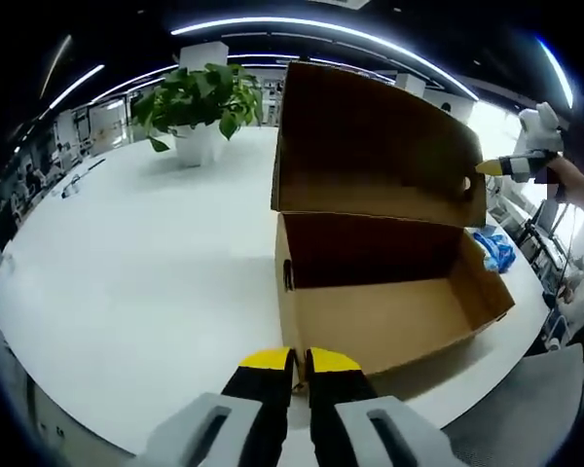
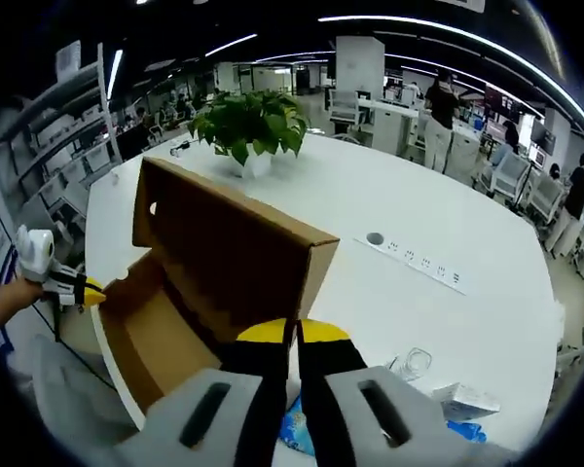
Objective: Operate the shoe box by opening the lid, removing the specified soft item, and placing it in the target area until the item is outside and the box remains undamaged.
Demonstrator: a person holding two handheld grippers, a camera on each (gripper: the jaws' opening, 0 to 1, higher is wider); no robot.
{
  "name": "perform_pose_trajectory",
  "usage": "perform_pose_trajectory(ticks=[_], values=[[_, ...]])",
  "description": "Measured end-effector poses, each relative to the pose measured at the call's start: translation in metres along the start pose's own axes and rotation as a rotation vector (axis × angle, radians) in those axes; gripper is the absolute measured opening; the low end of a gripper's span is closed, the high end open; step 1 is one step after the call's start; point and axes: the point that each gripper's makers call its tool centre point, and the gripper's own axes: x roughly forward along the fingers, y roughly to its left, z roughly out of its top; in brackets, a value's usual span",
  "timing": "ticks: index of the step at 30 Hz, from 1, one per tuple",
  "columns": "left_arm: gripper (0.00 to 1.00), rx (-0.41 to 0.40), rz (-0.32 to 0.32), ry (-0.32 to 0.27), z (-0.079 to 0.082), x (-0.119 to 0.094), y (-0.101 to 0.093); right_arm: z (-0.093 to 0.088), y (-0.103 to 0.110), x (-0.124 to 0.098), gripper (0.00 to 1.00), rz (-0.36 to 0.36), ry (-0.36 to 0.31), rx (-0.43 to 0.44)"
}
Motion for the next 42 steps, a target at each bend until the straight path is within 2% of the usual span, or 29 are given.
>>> perform_pose_trajectory(ticks=[11,25,29,38,42], values=[[0.05,0.007,-0.012,-0.013,0.0,-0.001,-0.001,-0.011,0.015,-0.017,0.01,-0.019,-0.066,-0.01],[0.06,0.045,-0.025,-0.028,0.001,-0.003,-0.002,-0.025,0.029,-0.028,0.02,-0.032,-0.121,-0.002],[0.1,0.043,-0.034,-0.031,0.002,-0.004,-0.004,-0.031,0.033,-0.03,0.03,-0.03,-0.127,0.005],[0.18,0.055,-0.031,-0.068,0.017,-0.015,-0.002,-0.049,0.044,-0.034,0.05,-0.014,-0.128,0.011],[0.2,0.077,-0.027,-0.1,0.03,-0.023,-0.001,-0.055,0.048,-0.035,0.05,-0.006,-0.128,0.008]])
